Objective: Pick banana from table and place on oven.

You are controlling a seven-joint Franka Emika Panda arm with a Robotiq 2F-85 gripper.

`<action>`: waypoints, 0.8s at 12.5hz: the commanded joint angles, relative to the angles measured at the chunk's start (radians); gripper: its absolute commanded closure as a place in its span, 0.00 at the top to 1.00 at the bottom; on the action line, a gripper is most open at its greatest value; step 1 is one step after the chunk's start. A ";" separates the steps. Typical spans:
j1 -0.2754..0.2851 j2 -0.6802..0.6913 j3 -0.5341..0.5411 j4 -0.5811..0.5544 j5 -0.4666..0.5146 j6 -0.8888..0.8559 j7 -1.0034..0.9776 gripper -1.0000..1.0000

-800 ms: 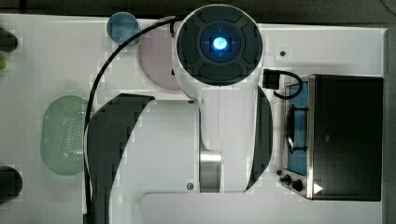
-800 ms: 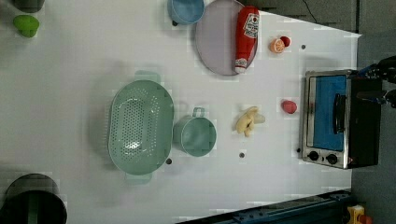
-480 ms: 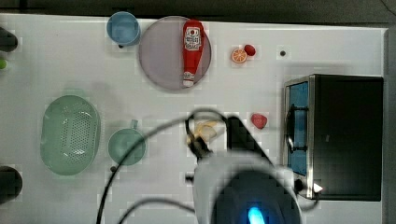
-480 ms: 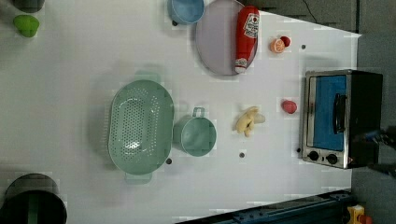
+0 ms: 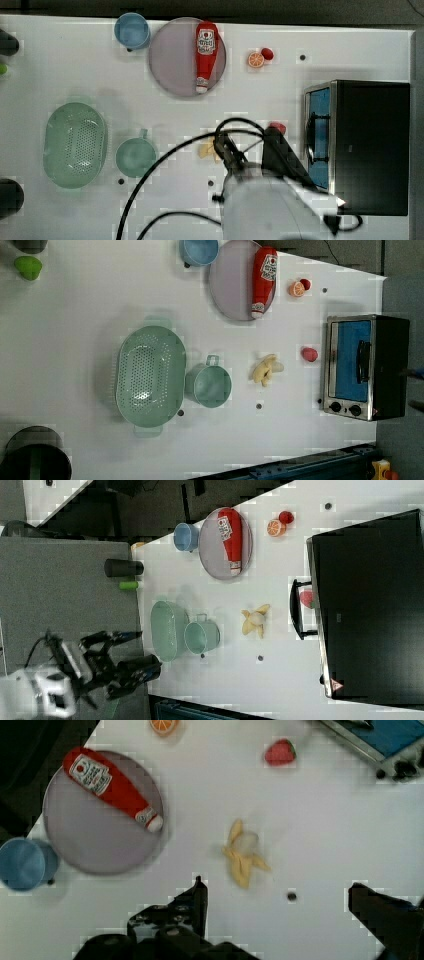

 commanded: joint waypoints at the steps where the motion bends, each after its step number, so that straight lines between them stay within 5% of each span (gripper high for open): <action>1: 0.004 0.122 0.025 -0.125 0.023 0.090 0.035 1.00; 6: 0.005 0.302 0.038 -0.297 0.023 0.453 0.035 1.00; 10: 0.006 0.489 0.050 -0.304 0.023 0.596 0.035 1.00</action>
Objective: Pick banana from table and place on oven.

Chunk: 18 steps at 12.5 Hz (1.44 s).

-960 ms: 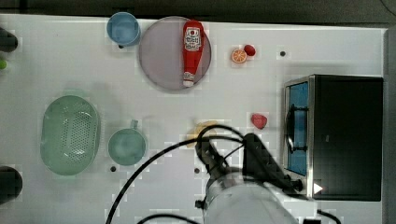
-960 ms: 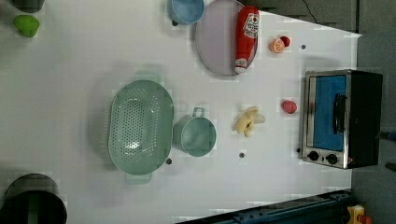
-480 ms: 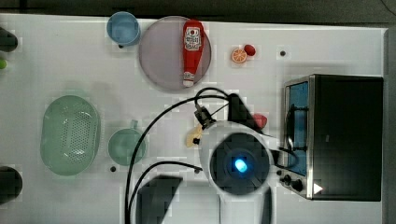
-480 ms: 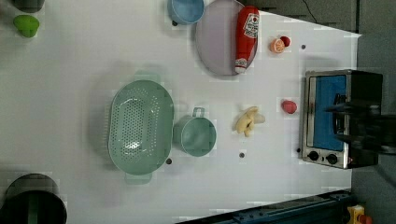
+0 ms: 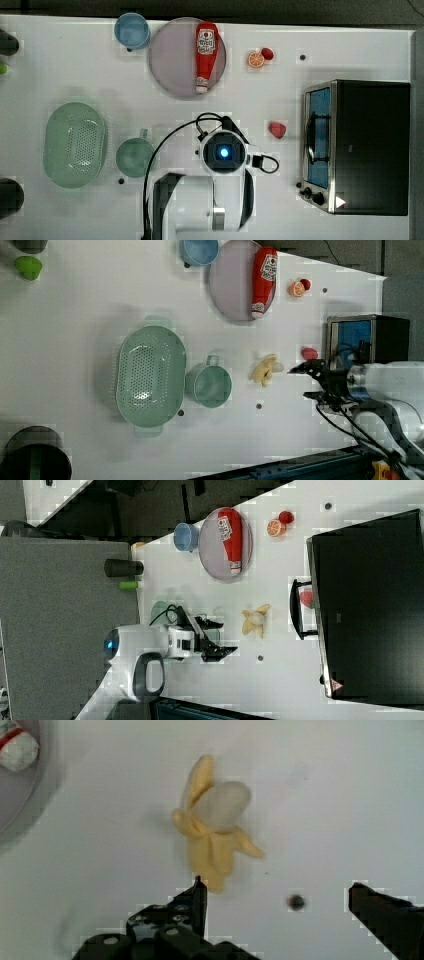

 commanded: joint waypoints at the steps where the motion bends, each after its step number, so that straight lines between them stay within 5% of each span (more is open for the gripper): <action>1: 0.001 0.071 -0.002 0.015 -0.006 0.093 0.032 1.00; 11: 0.001 0.351 0.022 0.018 -0.006 0.409 0.034 0.96; 16: 0.001 0.355 0.025 0.021 -0.006 0.416 0.035 0.36; 18: 0.001 0.351 0.028 0.032 -0.006 0.418 0.035 0.27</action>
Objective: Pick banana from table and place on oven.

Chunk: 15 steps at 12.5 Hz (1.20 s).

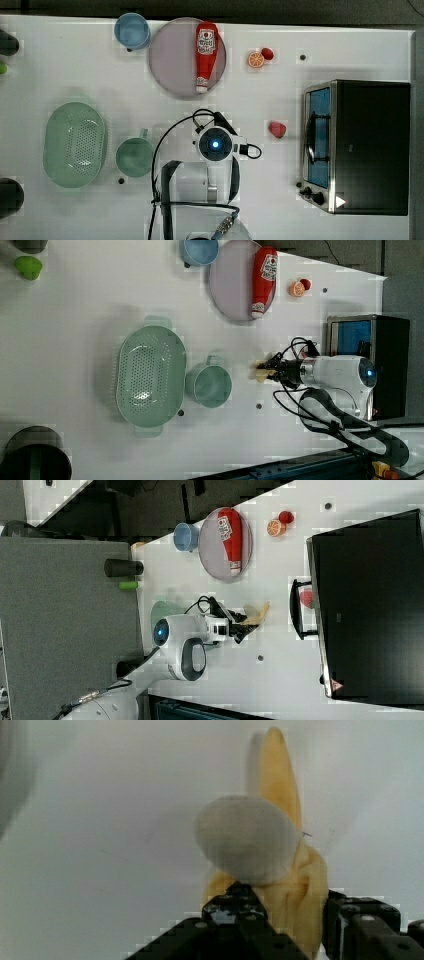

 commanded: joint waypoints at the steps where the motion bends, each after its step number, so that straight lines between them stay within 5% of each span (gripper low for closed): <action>1: 0.000 -0.031 0.011 0.014 0.003 0.012 0.035 0.27; 4: -0.003 -0.146 0.009 0.070 0.003 -0.033 0.039 0.27; 11: -0.012 -0.508 -0.049 0.381 0.003 -0.794 0.039 0.27; 15: -0.036 -0.535 -0.201 0.505 -0.023 -0.971 -0.002 0.27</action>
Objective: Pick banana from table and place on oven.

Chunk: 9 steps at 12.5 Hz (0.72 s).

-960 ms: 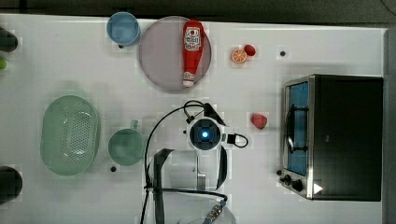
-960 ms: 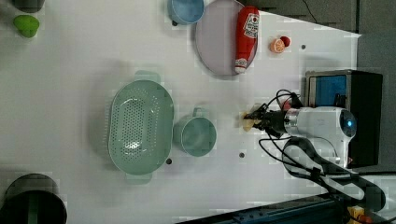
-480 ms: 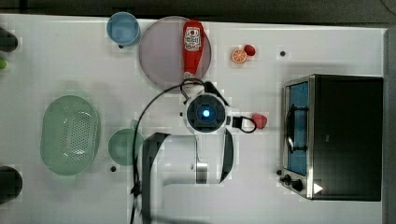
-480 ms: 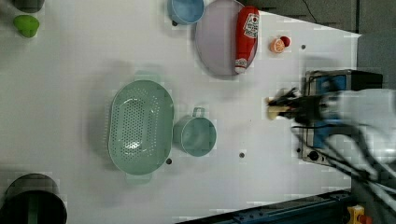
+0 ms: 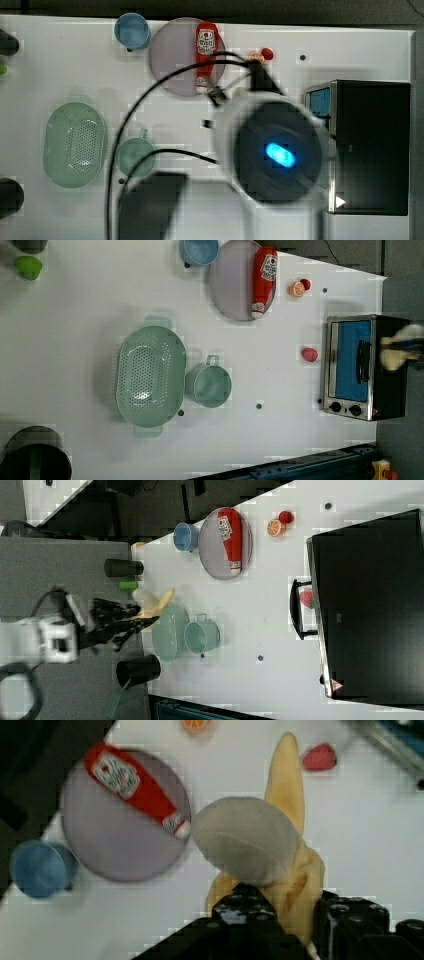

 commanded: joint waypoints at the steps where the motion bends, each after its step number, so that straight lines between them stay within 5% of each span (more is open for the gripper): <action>1: -0.071 0.076 -0.147 -0.001 -0.050 -0.023 -0.081 0.27; 3: -0.074 0.115 -0.242 0.012 -0.116 0.017 -0.288 0.27; 9: -0.077 0.328 -0.482 0.048 -0.118 0.241 -0.693 0.27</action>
